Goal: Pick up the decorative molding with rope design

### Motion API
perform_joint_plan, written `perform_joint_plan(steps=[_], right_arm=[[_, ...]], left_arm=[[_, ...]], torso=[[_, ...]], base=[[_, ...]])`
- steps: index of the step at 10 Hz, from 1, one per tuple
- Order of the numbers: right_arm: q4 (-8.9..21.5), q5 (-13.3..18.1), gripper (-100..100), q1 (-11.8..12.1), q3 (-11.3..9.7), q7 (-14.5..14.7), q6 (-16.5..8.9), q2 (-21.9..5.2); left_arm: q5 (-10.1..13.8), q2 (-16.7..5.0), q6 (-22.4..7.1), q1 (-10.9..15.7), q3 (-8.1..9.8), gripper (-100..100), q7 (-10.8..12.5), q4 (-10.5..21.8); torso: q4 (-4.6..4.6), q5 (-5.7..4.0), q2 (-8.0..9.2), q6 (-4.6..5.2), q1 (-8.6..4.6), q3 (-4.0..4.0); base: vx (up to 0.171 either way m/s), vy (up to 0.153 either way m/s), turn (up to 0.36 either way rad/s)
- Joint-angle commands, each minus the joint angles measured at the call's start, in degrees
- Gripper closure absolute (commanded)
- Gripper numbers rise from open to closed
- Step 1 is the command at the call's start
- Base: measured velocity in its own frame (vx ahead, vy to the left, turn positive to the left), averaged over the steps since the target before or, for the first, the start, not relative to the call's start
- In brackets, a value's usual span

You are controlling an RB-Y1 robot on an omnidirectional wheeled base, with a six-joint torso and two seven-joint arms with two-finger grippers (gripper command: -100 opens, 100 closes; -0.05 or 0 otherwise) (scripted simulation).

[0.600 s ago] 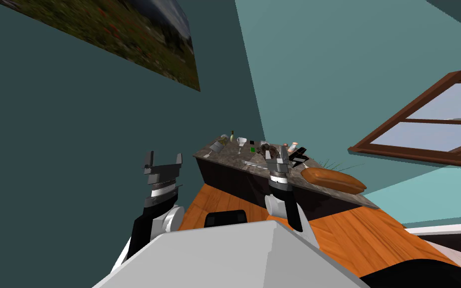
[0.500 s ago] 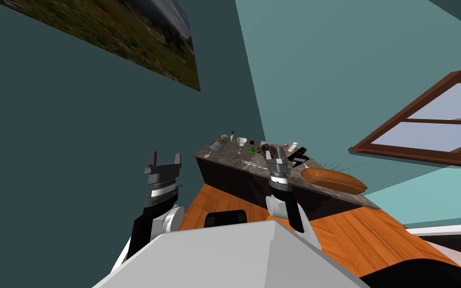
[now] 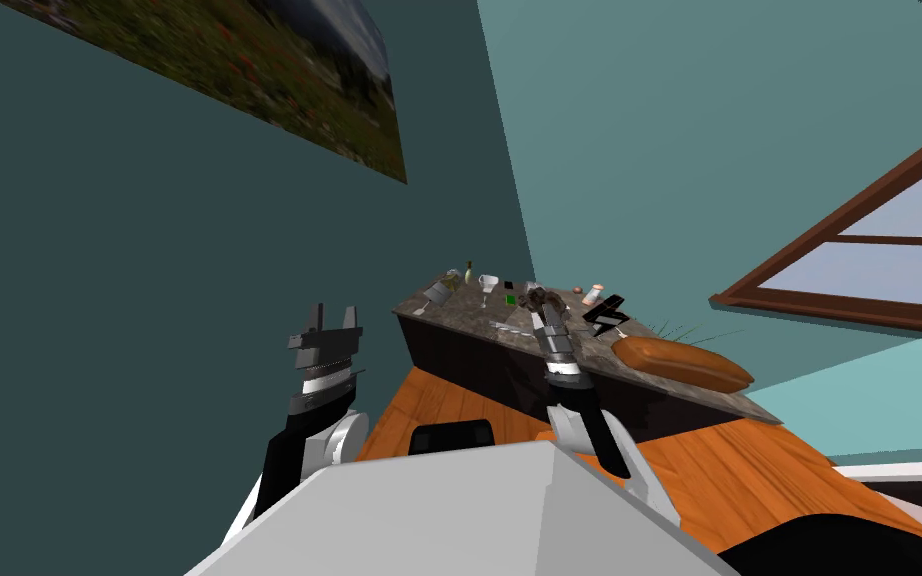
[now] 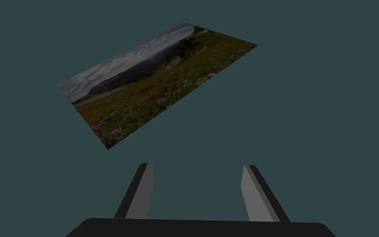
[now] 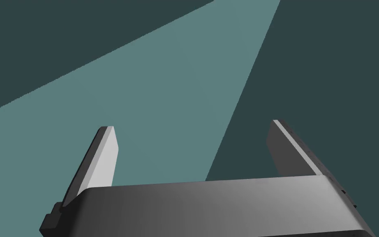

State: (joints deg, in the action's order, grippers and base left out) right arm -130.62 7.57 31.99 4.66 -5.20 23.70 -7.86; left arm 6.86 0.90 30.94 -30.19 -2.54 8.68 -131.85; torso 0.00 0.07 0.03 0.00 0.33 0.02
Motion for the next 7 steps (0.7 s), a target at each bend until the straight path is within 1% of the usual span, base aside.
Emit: perform_joint_plan(steps=[1,3,5,6,7], right_arm=[[1.44,1.04,-100,1.91,1.61,1.66,-1.38,-2.86],[2.88,2.74,-100,5.01,3.47,4.07,-3.36,-6.35],[4.44,4.62,-100,8.49,5.54,6.73,-5.57,-9.75],[5.25,5.62,-100,9.80,6.62,8.13,-6.72,-11.34],[5.25,5.62,-100,10.35,6.62,8.13,-6.72,-11.58]], left_arm=[[0.00,0.00,0.00,0.00,0.00,0,0.00,0.00],[0.00,0.00,0.00,0.00,0.00,0,0.00,0.00],[0.00,0.00,0.00,0.00,0.00,0,0.00,0.00],[0.00,0.01,0.00,0.00,-0.01,0,0.00,0.00],[0.00,0.01,0.00,0.00,-0.01,0,0.00,0.00]], torso=[[0.00,0.00,0.00,0.00,0.00,0.00],[0.00,0.03,0.01,0.00,0.12,0.01],[-0.01,0.06,-0.08,0.00,0.24,-0.04],[-0.01,0.07,-0.05,-0.01,0.29,-0.03],[0.01,0.07,0.04,0.01,0.28,0.02]], base=[[-0.015,0.115,0.028],[0.002,0.139,0.031],[0.016,0.161,0.032],[-0.017,0.164,0.037],[-0.009,0.107,-0.004]])
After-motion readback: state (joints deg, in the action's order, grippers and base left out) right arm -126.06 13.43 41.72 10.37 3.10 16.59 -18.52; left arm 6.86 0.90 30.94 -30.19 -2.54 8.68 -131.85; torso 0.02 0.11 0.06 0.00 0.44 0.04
